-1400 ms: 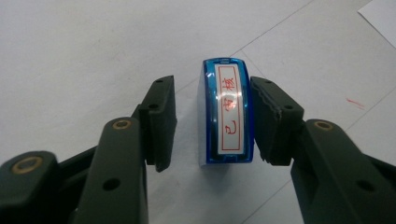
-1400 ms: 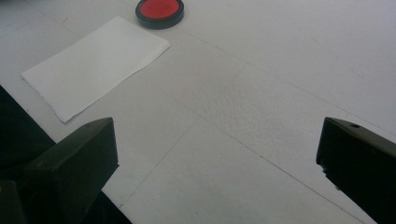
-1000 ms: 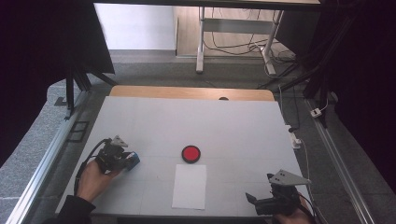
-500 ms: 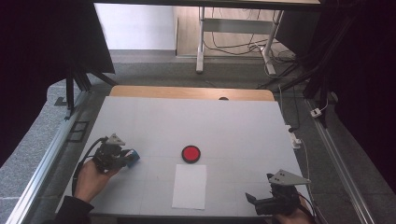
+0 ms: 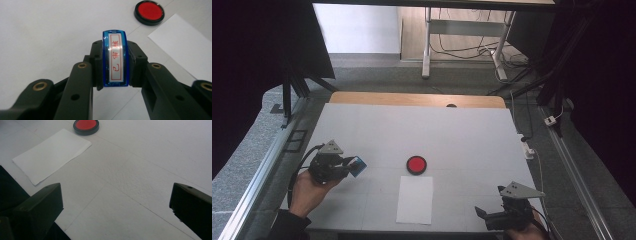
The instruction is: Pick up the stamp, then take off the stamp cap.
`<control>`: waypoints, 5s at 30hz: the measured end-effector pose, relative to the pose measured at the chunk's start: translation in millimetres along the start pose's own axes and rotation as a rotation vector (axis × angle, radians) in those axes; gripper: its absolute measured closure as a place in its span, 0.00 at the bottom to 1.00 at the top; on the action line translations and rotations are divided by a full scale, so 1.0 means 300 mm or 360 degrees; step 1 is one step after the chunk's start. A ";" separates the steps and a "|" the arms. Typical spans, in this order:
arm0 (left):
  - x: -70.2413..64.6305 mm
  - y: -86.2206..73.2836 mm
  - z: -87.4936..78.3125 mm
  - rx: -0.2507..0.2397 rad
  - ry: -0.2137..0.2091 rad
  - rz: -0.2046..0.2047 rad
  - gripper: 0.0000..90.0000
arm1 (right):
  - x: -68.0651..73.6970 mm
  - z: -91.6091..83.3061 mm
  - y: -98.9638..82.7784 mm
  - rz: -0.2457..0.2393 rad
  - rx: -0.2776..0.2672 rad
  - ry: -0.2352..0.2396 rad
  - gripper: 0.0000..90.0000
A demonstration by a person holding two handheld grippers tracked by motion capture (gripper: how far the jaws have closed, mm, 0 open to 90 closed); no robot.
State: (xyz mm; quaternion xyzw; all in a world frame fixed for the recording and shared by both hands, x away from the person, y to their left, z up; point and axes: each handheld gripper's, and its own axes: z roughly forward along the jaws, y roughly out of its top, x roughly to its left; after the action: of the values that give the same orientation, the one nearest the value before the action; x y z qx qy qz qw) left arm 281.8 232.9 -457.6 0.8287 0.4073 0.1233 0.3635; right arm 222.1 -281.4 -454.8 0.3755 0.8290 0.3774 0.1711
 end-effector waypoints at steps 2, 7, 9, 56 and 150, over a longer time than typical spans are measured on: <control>-0.005 0.002 -0.007 -0.0014 -0.0005 0.0003 0.78 | 0.000 0.000 0.000 -0.0001 0.0001 -0.0001 0.00; -0.013 0.010 -0.028 -0.0058 -0.0041 0.0002 0.78 | 0.001 0.001 0.001 -0.0001 0.0001 -0.0001 0.00; -0.018 0.015 -0.037 -0.0085 -0.0068 -0.0003 0.78 | 0.001 0.001 0.001 -0.0001 0.0002 -0.0001 0.00; -0.226 0.265 -0.041 -0.0193 -0.0486 0.0352 0.78 | 0.000 0.002 0.003 -0.0004 0.0008 -0.0006 0.00; -0.319 0.241 0.076 -0.0152 -0.0817 0.0629 0.78 | 0.248 0.320 0.257 -0.0388 -0.0039 0.0782 0.00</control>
State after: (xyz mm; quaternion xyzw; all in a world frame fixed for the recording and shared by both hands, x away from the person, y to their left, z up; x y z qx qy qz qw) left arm 274.5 119.2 -414.2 0.8778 0.1273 -0.0023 0.4618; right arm 265.5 -144.2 -459.5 0.1681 0.8801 0.4438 0.0134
